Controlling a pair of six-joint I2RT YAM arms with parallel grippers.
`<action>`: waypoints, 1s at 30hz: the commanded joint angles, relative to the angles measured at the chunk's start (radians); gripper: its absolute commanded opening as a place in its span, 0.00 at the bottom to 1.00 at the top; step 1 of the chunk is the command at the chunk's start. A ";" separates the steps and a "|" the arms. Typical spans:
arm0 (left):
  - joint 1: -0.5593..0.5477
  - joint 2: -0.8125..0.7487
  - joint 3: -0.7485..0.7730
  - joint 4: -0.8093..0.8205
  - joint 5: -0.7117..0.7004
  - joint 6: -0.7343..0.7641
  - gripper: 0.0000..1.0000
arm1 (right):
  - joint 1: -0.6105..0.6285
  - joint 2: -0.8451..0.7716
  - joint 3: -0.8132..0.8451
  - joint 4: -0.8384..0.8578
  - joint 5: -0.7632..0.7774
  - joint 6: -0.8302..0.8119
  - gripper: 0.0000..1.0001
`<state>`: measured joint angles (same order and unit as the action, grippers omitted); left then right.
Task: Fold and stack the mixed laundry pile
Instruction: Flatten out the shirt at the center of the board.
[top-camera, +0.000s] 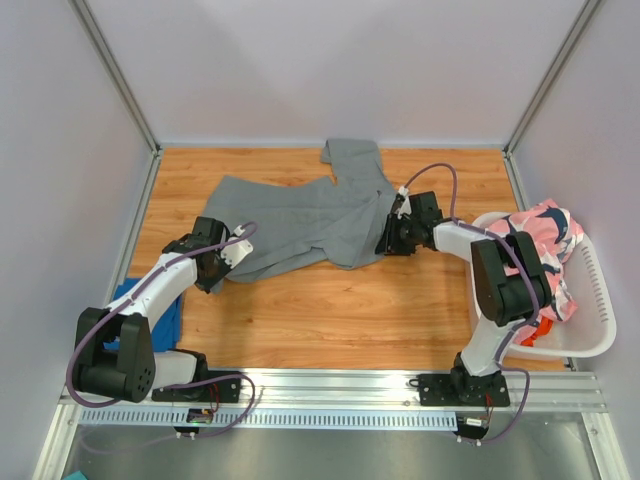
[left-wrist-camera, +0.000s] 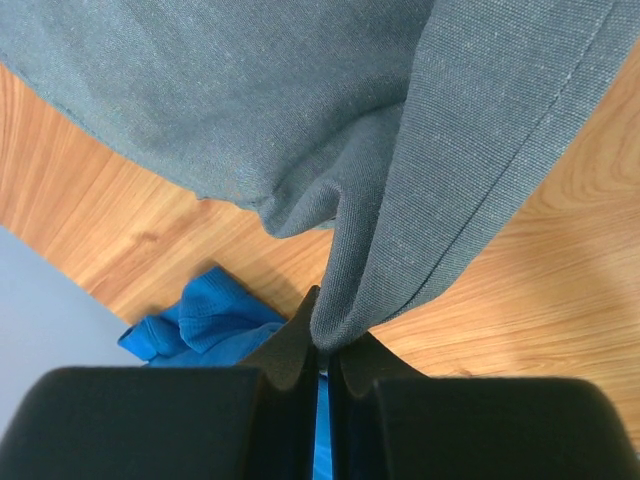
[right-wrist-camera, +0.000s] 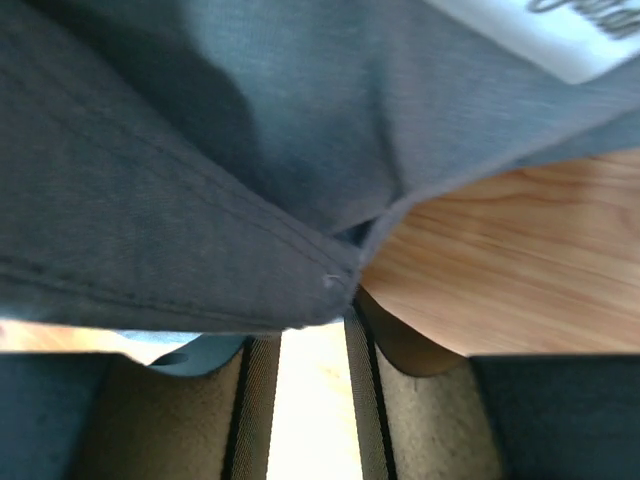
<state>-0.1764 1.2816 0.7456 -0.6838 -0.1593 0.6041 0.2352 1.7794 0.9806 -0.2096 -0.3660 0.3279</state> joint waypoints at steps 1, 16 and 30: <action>-0.003 -0.013 0.049 -0.011 -0.008 -0.009 0.08 | 0.006 -0.003 -0.009 0.085 -0.083 0.019 0.33; -0.003 -0.050 0.063 -0.008 -0.034 0.014 0.08 | 0.012 -0.373 -0.118 -0.112 -0.106 0.114 0.00; -0.003 -0.088 0.172 -0.086 -0.083 0.013 0.08 | 0.019 -0.715 0.203 -0.672 -0.490 0.197 0.00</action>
<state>-0.1764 1.2388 0.8722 -0.7361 -0.2180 0.6117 0.2485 1.1263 1.0843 -0.7536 -0.7189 0.4797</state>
